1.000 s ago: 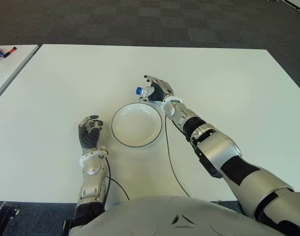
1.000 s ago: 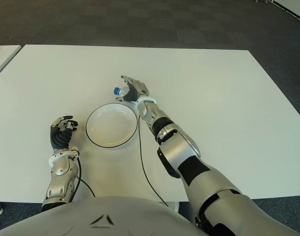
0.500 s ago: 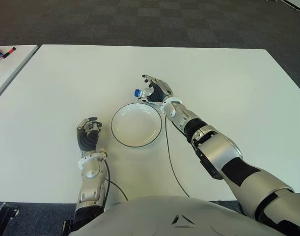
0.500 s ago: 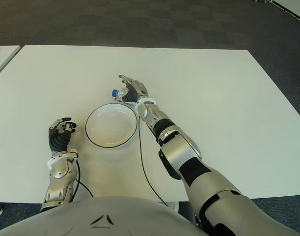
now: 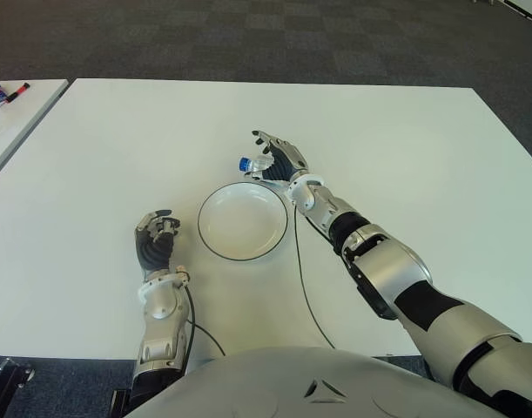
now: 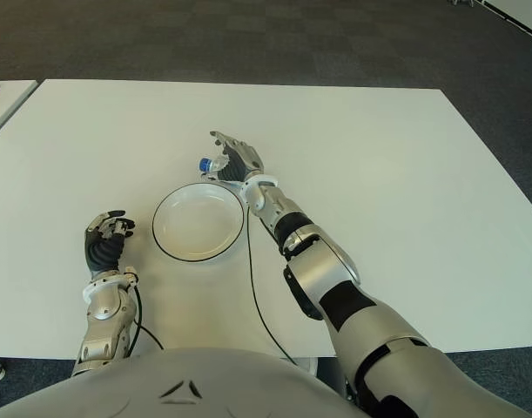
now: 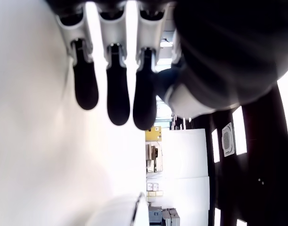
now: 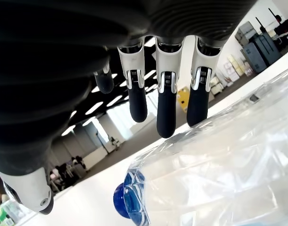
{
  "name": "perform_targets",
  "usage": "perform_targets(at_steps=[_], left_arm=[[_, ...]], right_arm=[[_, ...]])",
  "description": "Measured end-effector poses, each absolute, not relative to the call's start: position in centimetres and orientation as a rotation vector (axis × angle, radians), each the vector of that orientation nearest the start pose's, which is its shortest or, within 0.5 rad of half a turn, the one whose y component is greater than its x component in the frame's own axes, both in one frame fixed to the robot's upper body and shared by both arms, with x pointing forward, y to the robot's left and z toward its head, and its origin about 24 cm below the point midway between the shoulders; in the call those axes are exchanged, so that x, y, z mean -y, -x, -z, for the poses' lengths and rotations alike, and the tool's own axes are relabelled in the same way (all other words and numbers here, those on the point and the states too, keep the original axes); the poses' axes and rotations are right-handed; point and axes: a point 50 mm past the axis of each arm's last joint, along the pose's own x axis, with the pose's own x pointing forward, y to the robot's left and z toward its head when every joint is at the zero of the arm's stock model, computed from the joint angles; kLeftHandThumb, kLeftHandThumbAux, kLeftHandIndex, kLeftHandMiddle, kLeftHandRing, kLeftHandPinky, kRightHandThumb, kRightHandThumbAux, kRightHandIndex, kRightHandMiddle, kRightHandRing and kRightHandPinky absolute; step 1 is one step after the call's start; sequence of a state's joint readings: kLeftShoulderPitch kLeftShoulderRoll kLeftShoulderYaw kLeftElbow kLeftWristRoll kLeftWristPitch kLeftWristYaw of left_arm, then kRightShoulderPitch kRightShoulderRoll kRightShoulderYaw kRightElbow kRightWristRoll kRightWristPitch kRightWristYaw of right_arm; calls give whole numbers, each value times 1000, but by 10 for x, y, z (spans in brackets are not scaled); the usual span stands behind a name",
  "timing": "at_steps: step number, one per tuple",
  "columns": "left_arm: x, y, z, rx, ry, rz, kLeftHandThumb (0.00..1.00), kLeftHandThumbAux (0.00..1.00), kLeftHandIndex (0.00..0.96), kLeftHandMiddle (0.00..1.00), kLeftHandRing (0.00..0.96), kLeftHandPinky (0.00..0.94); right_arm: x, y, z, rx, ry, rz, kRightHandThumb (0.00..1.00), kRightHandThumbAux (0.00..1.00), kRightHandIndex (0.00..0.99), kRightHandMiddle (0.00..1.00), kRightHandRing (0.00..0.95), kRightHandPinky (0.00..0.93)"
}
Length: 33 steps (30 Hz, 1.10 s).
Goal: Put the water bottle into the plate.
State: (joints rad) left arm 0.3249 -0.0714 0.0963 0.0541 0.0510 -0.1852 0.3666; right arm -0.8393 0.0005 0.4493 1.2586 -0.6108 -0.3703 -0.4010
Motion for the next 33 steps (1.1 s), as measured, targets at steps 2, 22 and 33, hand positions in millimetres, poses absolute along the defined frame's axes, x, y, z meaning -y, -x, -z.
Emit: perform_targets(at_steps=[2, 22, 33], left_arm=[[-194, -167, 20, -184, -40, -551, 691, 721, 426, 552, 516, 479], [-192, -167, 19, -183, -39, -547, 692, 722, 426, 552, 526, 480], [-191, -167, 20, -195, -46, -550, 688, 722, 423, 541, 506, 468]], right_arm=[[42, -350, -39, 237, 942, -366, 194, 673, 74, 241, 300, 353], [47, -334, -39, 341, 819, -384, 177, 684, 75, 251, 309, 359], [54, -323, -27, 277, 756, -364, 163, 685, 81, 244, 295, 344]])
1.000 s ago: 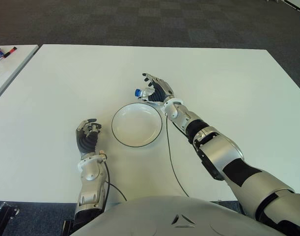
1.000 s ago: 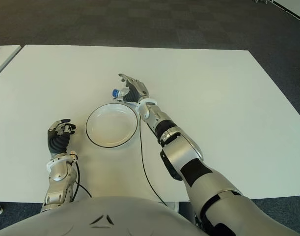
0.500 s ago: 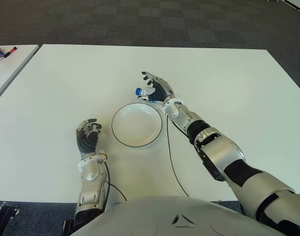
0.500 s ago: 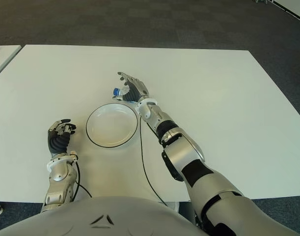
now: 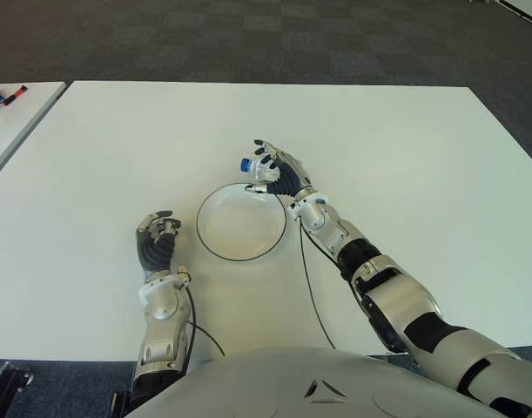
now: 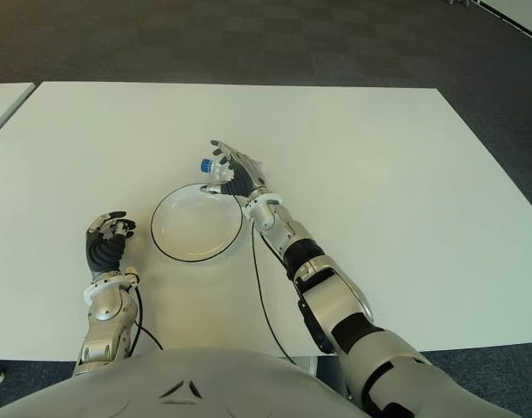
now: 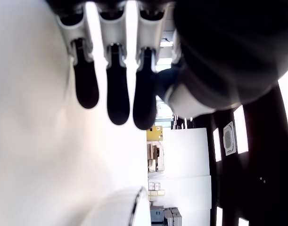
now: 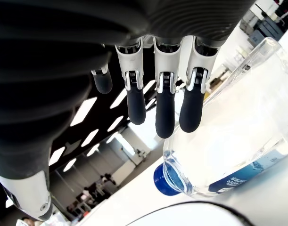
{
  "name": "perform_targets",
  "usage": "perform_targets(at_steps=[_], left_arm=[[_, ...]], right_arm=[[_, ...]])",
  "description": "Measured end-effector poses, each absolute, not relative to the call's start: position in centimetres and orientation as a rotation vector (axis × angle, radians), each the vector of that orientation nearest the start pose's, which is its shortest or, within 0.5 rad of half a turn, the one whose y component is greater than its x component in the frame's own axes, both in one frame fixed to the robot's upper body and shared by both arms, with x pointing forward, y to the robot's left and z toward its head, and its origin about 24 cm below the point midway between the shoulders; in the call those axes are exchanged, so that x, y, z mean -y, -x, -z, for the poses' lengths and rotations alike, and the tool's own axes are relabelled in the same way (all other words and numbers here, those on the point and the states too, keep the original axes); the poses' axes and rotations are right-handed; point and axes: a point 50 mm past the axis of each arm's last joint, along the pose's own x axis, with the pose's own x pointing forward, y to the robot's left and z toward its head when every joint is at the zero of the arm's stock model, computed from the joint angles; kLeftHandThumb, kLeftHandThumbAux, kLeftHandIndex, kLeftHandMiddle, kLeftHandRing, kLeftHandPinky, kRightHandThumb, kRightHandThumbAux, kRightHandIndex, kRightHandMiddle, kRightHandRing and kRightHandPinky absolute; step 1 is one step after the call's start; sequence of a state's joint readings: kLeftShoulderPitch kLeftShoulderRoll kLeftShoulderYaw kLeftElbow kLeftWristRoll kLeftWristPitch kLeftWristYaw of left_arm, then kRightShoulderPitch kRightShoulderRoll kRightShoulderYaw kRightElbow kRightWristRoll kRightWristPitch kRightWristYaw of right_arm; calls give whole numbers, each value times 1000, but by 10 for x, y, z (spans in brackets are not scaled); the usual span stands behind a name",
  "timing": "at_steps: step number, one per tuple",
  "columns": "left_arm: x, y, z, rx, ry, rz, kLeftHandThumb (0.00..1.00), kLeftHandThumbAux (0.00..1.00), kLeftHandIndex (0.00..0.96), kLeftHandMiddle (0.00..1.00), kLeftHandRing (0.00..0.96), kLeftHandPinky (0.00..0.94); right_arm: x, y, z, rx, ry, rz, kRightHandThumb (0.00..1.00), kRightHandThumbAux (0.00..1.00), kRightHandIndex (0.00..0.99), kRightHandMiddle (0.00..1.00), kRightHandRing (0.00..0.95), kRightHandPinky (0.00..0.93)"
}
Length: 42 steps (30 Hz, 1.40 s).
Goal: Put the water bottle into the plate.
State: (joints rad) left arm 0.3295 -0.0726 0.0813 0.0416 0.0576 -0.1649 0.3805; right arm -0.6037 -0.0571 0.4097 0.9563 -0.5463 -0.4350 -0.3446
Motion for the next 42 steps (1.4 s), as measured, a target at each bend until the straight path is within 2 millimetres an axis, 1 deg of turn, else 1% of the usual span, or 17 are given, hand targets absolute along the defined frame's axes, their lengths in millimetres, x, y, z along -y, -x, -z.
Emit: perform_targets(at_steps=[9, 17, 22, 28, 37, 42], left_arm=[[-190, -168, 19, -187, -43, -546, 690, 722, 425, 551, 512, 471], [-190, -168, 20, -187, -41, -545, 689, 722, 424, 548, 508, 462], [-189, -168, 20, -190, -41, -546, 688, 722, 423, 538, 496, 452], [-190, -168, 20, -197, -32, -549, 690, 722, 423, 539, 498, 468], [-190, -168, 20, -196, -25, -550, 690, 721, 424, 545, 511, 473], [-190, -169, 20, -194, -28, -548, 688, 722, 423, 548, 510, 465]], right_arm=[[59, -336, -39, 321, 806, -297, 135, 665, 82, 226, 302, 394], [58, -341, -52, 416, 821, -230, 147, 667, 93, 235, 307, 363], [58, -340, -52, 430, 826, -224, 159, 673, 96, 237, 303, 354], [58, -340, -50, 431, 834, -230, 173, 685, 98, 242, 305, 361], [58, -344, -54, 444, 843, -219, 174, 692, 98, 236, 289, 329], [57, -346, -58, 456, 851, -219, 152, 698, 92, 224, 269, 301]])
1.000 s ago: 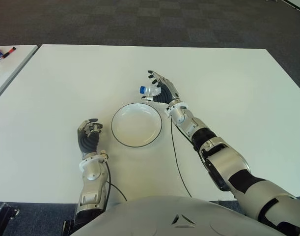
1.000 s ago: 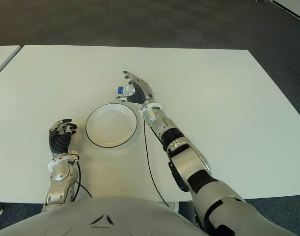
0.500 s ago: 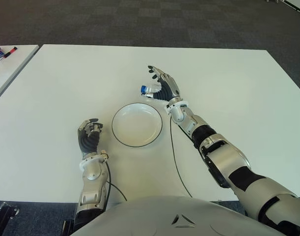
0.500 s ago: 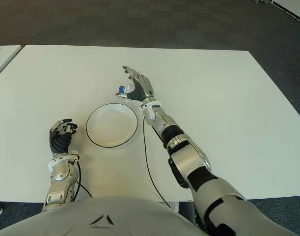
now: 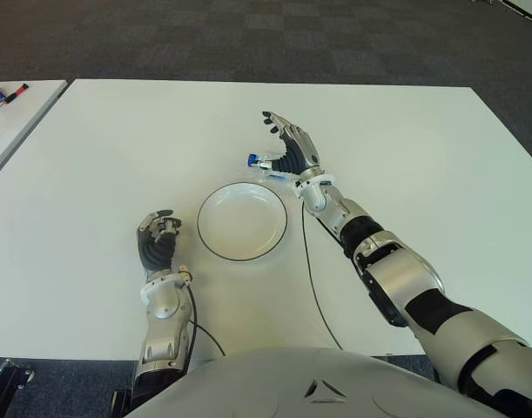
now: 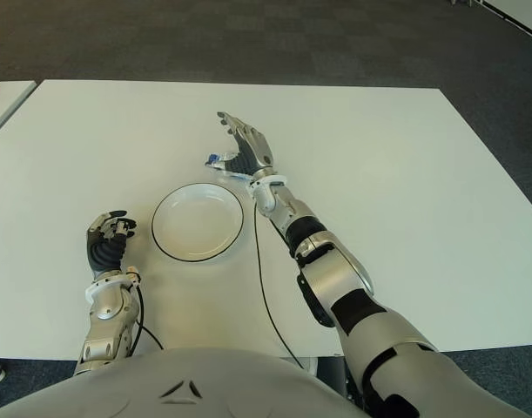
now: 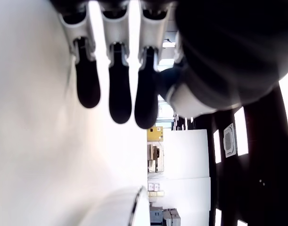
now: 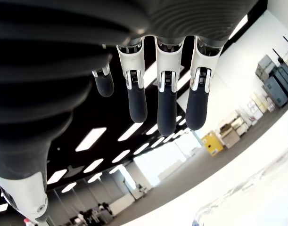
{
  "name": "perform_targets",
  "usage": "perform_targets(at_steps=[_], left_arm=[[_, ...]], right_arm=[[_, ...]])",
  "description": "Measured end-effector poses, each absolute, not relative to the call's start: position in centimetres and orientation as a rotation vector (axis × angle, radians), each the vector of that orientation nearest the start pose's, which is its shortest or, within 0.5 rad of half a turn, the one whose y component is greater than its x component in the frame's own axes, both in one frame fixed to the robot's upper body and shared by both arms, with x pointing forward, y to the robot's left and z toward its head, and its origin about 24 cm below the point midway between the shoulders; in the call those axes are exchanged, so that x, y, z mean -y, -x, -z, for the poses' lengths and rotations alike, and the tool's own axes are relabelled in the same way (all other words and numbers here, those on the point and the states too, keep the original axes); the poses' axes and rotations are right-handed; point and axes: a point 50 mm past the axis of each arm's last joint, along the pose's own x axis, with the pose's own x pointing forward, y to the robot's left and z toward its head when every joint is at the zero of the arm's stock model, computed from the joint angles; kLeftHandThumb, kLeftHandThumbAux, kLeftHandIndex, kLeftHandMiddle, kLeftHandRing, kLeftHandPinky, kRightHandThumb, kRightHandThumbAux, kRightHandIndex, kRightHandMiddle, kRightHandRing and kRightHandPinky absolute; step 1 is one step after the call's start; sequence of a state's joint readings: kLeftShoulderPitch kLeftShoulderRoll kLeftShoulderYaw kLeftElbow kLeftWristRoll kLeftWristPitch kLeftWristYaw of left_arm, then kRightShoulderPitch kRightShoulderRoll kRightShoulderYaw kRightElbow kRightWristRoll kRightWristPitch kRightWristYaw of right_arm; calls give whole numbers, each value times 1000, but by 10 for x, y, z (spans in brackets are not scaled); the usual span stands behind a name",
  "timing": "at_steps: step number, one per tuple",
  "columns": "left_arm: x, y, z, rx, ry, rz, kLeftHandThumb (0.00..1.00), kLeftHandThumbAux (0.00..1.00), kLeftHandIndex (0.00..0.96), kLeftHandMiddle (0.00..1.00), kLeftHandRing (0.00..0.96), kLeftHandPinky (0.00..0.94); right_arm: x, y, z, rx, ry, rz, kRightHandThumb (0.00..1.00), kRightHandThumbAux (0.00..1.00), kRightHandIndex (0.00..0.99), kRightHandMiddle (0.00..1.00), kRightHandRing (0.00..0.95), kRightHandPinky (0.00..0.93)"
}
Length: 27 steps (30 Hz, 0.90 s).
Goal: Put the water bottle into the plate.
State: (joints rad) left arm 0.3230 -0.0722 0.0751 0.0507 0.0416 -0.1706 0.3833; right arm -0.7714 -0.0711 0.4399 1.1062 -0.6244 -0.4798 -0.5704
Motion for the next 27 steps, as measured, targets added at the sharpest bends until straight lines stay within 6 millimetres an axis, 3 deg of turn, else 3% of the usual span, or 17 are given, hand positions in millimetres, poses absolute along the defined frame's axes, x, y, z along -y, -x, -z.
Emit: perform_targets(at_steps=[16, 27], left_arm=[[-189, -174, 21, -178, -27, -540, 690, 722, 425, 556, 527, 479], [-190, -174, 21, -181, -30, -543, 688, 722, 424, 556, 520, 476]], right_arm=[[53, -353, -64, 446, 891, -230, 136, 727, 92, 238, 297, 350], [58, -364, -62, 353, 987, -228, 137, 726, 85, 201, 228, 244]])
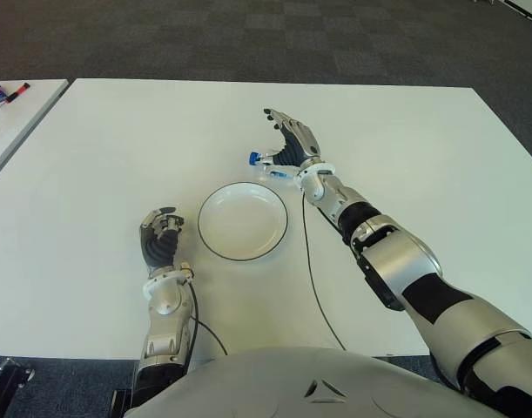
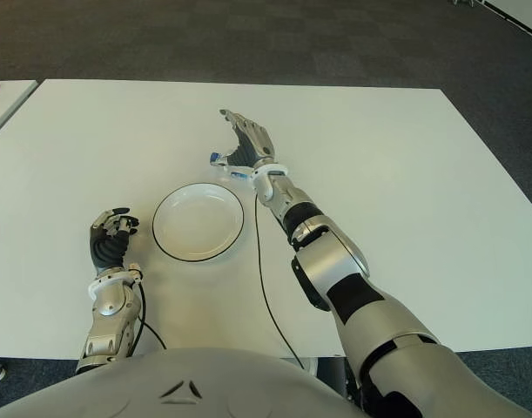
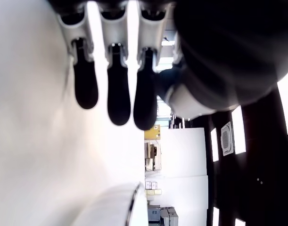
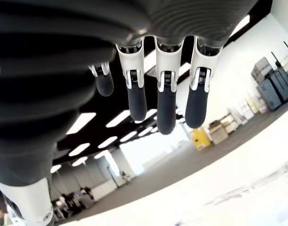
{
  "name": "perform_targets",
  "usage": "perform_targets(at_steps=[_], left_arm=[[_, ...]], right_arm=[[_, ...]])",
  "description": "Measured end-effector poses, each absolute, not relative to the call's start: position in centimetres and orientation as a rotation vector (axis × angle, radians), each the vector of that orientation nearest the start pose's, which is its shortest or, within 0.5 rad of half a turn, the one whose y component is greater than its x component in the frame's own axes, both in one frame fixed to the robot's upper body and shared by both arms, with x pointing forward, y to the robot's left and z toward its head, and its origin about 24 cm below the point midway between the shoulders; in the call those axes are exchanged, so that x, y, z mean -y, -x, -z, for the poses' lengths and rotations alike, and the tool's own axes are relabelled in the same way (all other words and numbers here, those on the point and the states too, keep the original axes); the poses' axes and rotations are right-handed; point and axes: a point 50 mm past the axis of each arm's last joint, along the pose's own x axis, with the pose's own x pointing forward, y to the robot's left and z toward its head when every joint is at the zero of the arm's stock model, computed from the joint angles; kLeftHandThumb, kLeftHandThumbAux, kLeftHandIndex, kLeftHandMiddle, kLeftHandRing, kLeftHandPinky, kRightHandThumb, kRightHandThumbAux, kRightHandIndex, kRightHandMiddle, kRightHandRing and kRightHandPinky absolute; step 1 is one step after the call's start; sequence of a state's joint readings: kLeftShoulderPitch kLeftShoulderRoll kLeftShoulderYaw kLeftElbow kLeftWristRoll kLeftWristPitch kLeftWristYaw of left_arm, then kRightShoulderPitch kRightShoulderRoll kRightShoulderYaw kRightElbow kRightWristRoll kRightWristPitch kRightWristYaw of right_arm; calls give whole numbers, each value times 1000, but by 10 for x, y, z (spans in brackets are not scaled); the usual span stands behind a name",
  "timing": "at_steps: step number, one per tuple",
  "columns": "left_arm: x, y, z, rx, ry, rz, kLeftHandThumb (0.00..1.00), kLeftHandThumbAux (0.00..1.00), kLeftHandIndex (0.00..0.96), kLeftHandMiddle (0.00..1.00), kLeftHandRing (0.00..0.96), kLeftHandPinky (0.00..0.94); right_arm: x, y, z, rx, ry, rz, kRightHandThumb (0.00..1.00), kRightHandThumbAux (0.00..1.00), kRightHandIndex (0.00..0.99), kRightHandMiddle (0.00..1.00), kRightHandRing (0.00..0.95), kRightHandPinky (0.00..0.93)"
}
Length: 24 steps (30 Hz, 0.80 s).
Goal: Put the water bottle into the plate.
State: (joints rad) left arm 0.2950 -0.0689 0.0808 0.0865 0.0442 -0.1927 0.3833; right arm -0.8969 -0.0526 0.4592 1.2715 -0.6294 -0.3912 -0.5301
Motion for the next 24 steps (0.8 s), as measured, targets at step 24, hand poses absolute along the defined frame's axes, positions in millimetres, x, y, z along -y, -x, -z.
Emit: perform_targets(at_steps=[24], left_arm=[[-193, -173, 21, -177, -29, -557, 692, 722, 427, 557, 533, 493]], right_arm=[[58, -372, -45, 40, 1244, -379, 57, 660, 17, 82, 105, 140]])
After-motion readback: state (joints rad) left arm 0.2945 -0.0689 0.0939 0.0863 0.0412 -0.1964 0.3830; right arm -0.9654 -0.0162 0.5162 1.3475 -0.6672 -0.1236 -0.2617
